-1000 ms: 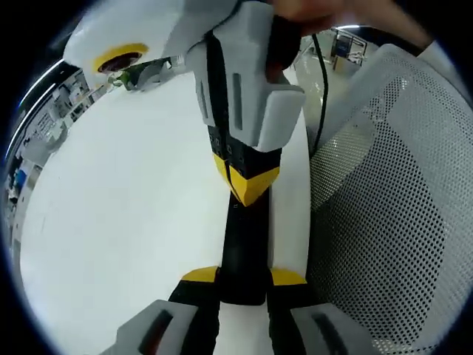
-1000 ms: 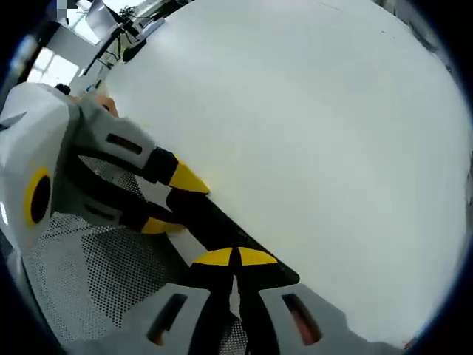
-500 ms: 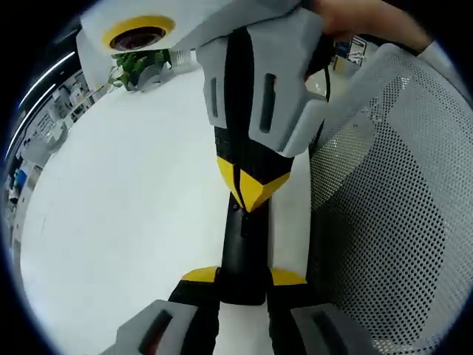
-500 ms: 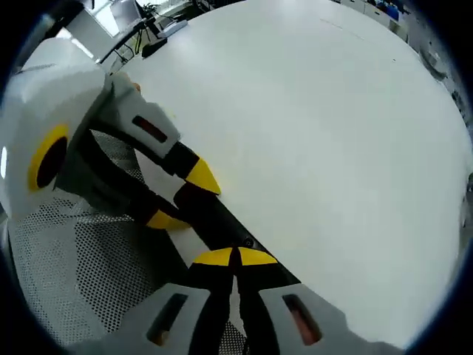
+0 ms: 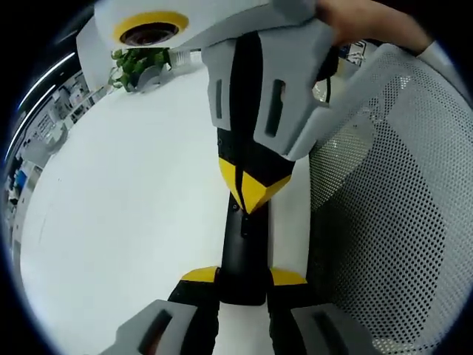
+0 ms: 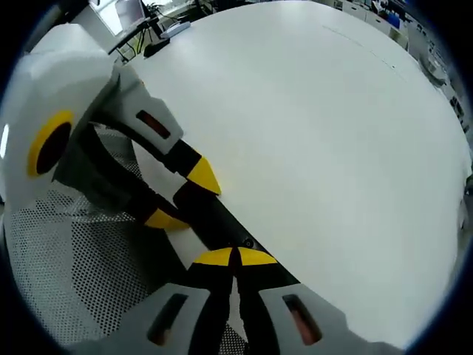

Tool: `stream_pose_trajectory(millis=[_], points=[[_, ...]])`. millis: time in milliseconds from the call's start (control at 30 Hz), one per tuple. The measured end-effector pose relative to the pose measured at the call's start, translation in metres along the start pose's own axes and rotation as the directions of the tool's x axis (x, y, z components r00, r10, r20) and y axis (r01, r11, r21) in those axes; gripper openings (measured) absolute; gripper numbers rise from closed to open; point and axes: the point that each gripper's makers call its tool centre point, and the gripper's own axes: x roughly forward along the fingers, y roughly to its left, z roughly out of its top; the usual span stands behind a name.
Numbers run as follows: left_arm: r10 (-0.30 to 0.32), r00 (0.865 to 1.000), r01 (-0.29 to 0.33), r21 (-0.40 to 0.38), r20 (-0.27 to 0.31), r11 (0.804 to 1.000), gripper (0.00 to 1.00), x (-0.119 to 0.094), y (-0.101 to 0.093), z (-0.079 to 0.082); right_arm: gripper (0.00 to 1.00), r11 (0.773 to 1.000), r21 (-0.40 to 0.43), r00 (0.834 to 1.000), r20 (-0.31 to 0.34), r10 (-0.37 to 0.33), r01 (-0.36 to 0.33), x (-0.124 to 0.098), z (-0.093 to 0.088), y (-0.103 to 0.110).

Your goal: Press the specified remote control buttons in sequence, fully releasing each button before pressing the next.

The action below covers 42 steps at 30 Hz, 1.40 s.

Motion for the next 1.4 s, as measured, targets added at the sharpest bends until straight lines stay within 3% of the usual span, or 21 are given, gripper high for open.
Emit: stream_pose_trajectory(millis=[633, 1100, 1400], points=[[0.0, 1.0, 0.0, 0.003, 0.013, 1.0, 0.24, 0.001, 0.0, 0.0, 0.0, 0.999, -0.042, 0.995, 0.093, -0.024, 0.028, -0.002, 0.0, 0.002], [0.003, 1.0, -0.003, 0.002, 0.019, 1.0, 0.24, 0.001, 0.0, 0.0, 0.0, 0.999, -0.036, 0.998, 0.065, 0.014, -0.012, -0.001, -0.008, 0.008], [0.006, 1.0, -0.006, -0.002, 0.024, 1.0, 0.24, 0.002, 0.001, 0.0, 0.0, 0.994, -0.102, 0.999, 0.022, -0.031, 0.033, 0.003, -0.007, 0.011]])
